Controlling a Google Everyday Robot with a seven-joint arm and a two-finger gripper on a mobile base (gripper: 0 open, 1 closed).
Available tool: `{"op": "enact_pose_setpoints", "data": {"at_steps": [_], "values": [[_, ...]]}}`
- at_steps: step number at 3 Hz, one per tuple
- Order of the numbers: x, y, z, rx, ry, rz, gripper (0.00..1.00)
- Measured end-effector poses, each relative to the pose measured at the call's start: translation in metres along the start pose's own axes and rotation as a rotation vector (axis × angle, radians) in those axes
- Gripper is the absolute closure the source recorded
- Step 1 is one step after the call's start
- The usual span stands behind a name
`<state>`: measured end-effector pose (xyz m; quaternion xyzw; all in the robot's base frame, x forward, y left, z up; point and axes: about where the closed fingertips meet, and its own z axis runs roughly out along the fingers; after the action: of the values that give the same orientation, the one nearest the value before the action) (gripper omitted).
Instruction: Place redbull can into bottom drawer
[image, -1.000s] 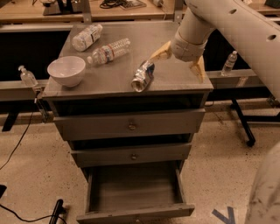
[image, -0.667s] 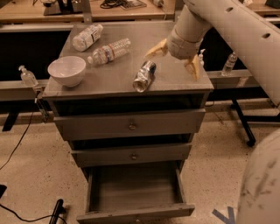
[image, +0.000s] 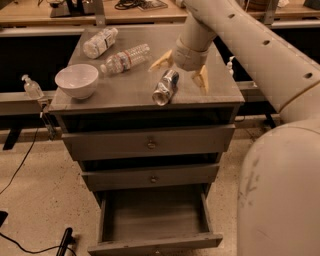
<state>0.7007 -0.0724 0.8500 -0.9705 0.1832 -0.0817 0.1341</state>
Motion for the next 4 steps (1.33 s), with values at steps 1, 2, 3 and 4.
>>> {"op": "enact_pose_setpoints", "data": {"at_steps": [1, 2, 3, 4], "values": [[-0.009, -0.014, 0.03, -0.046, -0.063, -0.022, 0.26], [-0.011, -0.018, 0.033, -0.055, -0.076, -0.029, 0.49], [-0.011, -0.019, 0.028, -0.055, -0.076, -0.029, 0.71], [-0.015, -0.027, 0.02, -0.055, -0.067, -0.049, 0.95]]}}
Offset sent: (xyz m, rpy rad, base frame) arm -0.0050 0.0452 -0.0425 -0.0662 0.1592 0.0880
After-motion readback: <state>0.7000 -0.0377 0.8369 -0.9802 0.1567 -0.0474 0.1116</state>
